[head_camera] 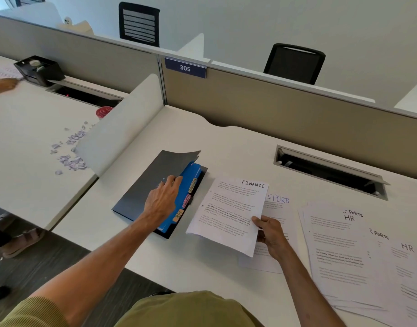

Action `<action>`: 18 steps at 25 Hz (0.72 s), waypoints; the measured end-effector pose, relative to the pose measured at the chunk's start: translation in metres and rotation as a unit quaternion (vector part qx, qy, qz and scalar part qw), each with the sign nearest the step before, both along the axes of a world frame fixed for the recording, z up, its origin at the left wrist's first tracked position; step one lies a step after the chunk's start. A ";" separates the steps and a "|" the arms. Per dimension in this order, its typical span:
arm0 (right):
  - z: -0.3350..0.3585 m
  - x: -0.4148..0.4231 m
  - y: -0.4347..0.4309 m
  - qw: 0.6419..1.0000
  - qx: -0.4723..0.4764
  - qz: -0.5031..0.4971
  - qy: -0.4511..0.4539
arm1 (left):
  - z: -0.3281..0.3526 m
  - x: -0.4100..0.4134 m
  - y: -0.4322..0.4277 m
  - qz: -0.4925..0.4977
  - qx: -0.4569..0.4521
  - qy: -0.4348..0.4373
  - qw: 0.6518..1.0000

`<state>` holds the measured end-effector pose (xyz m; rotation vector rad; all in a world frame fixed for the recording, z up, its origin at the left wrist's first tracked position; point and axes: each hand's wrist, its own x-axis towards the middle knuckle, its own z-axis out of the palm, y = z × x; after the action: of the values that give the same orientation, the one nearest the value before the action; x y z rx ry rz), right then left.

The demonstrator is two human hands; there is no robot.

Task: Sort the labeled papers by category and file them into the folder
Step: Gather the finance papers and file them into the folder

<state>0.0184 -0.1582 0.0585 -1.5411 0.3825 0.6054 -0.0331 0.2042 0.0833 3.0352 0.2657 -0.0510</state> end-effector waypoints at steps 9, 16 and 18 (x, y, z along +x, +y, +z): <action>0.021 0.026 0.029 0.995 0.001 0.101 -0.012 | 0.008 0.004 0.006 0.000 0.006 0.030 1.000; 0.018 0.042 0.077 0.993 -0.062 0.097 -0.009 | 0.019 0.003 0.005 0.001 0.014 0.046 0.999; 0.011 0.044 0.087 0.994 -0.077 0.081 -0.019 | 0.021 0.003 0.005 -0.002 0.012 0.054 0.998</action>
<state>0.0626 -0.0714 0.0697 -1.7412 0.2824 0.6854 -0.0303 0.2094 0.1045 3.0614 0.2700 -0.2154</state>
